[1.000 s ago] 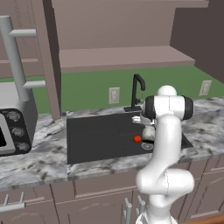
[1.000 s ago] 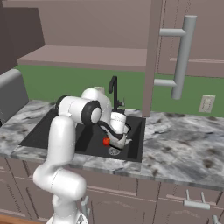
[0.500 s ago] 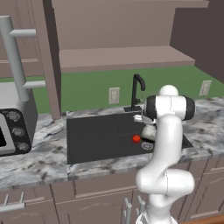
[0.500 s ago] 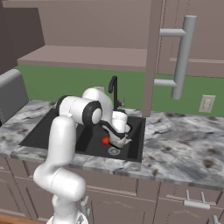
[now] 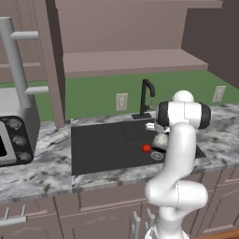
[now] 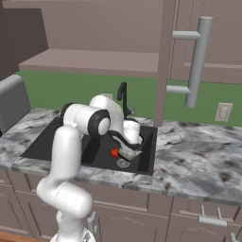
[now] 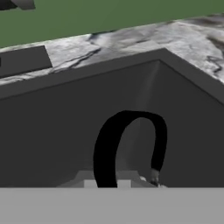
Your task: Open the cabinet, pick the kettle from the cabinet, and place it in the sink.
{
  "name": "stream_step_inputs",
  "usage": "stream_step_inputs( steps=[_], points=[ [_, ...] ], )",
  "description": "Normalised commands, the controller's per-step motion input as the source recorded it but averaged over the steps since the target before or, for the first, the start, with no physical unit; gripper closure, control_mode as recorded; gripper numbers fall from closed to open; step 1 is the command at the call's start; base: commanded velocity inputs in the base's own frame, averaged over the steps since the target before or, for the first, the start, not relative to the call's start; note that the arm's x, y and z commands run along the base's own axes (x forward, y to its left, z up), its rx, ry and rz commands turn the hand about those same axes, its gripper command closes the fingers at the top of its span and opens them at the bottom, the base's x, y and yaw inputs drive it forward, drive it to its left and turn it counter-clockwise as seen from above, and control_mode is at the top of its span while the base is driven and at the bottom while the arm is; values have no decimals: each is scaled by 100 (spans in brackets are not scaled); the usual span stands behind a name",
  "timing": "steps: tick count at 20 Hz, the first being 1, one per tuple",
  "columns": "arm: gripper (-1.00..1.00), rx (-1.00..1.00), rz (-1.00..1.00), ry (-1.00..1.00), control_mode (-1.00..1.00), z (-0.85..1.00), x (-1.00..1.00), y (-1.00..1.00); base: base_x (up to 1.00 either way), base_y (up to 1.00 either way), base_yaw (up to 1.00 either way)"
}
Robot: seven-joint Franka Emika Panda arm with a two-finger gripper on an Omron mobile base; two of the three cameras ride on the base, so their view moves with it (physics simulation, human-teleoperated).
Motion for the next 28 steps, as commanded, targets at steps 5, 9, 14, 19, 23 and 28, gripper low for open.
stream_step_inputs(
  steps=[5,9,14,19,23,28],
  points=[
    [100,0,0,-1,-100,-37,-48,0,0,0,0],
    [100,0,0,-8,-100,-34,-46,1,0,0,0],
    [100,0,0,-20,-100,-14,-35,0,0,0,0],
    [100,0,0,-30,-100,-2,-27,0,0,0,0],
    [100,0,0,-20,-100,-22,-32,-1,0,0,0],
    [100,0,0,-19,-100,-40,-32,0,0,0,0]
  ],
)
